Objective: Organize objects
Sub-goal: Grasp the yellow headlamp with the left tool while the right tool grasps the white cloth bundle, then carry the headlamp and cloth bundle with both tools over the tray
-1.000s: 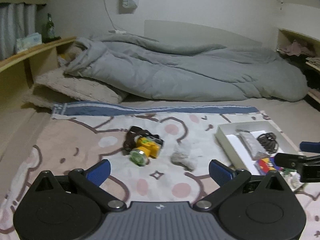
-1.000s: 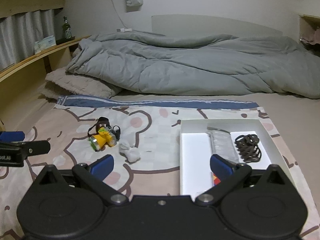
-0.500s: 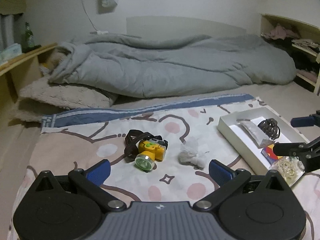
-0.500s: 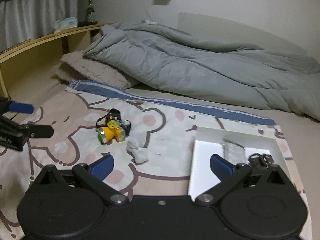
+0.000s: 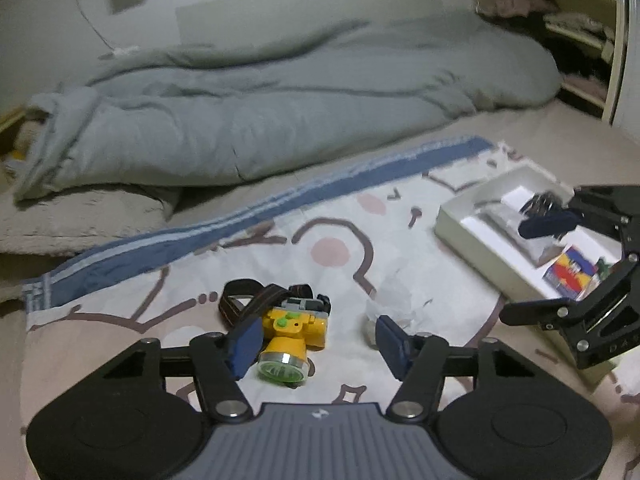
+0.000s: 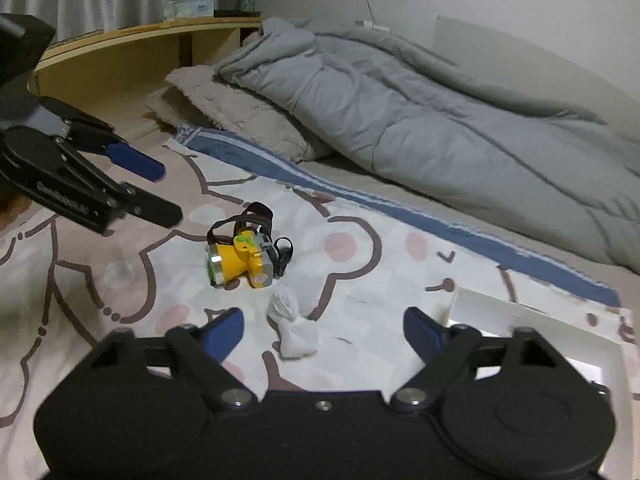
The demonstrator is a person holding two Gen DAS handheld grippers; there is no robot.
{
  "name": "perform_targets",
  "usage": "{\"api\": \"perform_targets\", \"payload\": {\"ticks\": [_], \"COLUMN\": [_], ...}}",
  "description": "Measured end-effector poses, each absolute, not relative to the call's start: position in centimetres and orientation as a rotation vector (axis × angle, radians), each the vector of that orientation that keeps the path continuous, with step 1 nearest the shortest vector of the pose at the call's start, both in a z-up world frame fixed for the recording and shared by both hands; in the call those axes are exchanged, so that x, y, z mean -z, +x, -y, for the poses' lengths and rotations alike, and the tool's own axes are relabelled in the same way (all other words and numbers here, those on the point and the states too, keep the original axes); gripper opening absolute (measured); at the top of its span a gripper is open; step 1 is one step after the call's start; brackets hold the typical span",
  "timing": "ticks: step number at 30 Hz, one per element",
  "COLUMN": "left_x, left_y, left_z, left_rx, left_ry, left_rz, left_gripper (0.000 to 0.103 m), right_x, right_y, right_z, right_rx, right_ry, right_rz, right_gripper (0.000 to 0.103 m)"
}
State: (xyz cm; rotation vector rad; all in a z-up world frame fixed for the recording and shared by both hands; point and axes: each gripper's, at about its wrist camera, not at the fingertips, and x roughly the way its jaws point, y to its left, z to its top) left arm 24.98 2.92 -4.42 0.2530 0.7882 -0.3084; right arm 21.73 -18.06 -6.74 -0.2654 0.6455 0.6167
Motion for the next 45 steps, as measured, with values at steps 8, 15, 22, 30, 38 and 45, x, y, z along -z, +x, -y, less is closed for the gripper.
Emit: {"api": "perform_targets", "payload": {"ticks": [8, 15, 22, 30, 38, 45], "left_x": [9.1, 12.3, 14.6, 16.5, 16.6, 14.7], "left_y": [30.5, 34.3, 37.5, 38.5, 35.5, 33.5], "left_z": [-2.9, -2.0, -1.5, -1.3, -1.8, -3.5], "left_rx": [0.314, 0.346, 0.322, 0.284, 0.176, 0.029], "left_ry": [0.399, 0.514, 0.489, 0.469, 0.375, 0.171], "left_rz": [-0.962, -1.109, -1.236, -1.278, -1.107, -1.003], "left_gripper": [0.056, 0.051, 0.041, 0.043, 0.043, 0.043], "right_x": [10.5, 13.8, 16.2, 17.6, 17.6, 15.7], "right_y": [26.0, 28.4, 30.0, 31.1, 30.3, 29.1], "right_z": [16.0, 13.5, 12.5, 13.2, 13.3, 14.8], "right_rx": [-0.676, -0.740, -0.763, -0.772, -0.787, -0.769], "right_ry": [-0.272, -0.293, -0.307, -0.221, -0.224, -0.185], "right_rz": [-0.708, -0.759, -0.798, -0.815, -0.792, -0.764], "right_gripper": [0.075, 0.061, 0.053, 0.043, 0.029, 0.029]}}
